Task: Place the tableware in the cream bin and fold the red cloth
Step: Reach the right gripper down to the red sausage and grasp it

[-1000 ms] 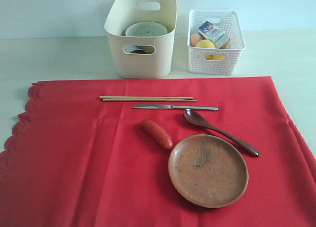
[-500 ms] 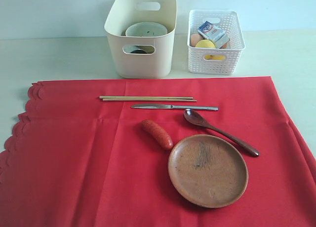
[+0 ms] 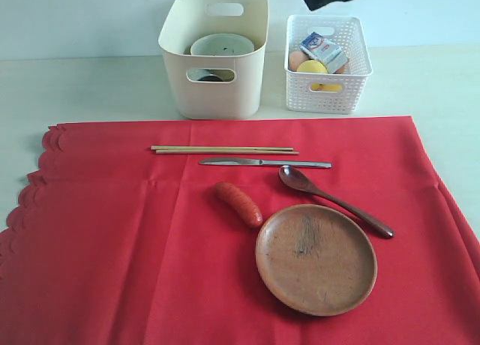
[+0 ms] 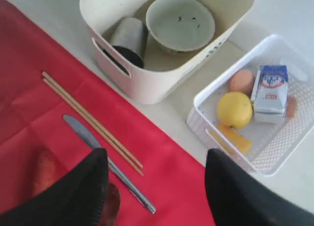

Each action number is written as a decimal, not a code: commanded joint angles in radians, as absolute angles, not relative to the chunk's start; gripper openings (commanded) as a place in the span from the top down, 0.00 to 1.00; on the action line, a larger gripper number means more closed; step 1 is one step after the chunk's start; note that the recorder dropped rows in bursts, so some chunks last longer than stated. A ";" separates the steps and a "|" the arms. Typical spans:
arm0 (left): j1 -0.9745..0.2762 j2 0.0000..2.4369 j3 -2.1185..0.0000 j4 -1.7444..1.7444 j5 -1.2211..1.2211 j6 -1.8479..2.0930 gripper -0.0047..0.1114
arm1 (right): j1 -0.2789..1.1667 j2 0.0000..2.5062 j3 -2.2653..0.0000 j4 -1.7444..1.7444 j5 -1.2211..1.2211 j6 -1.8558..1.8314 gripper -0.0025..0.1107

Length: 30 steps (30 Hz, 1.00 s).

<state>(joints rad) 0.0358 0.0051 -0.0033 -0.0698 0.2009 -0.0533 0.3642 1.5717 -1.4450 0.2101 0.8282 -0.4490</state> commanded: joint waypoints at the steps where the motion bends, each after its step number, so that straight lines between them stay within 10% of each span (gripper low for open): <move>1: 0.037 0.000 0.000 -0.073 0.199 -0.048 0.96 | 0.361 1.500 -1.320 0.200 0.787 -0.443 0.48; 30: 0.037 0.000 0.000 -0.073 0.199 -0.048 0.96 | 0.548 1.672 -0.894 0.808 0.489 -1.052 0.48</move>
<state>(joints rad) 0.0358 0.0051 -0.0033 -0.0698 0.2009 -0.0533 0.5067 1.6213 -0.8977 0.7963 0.5783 -1.0347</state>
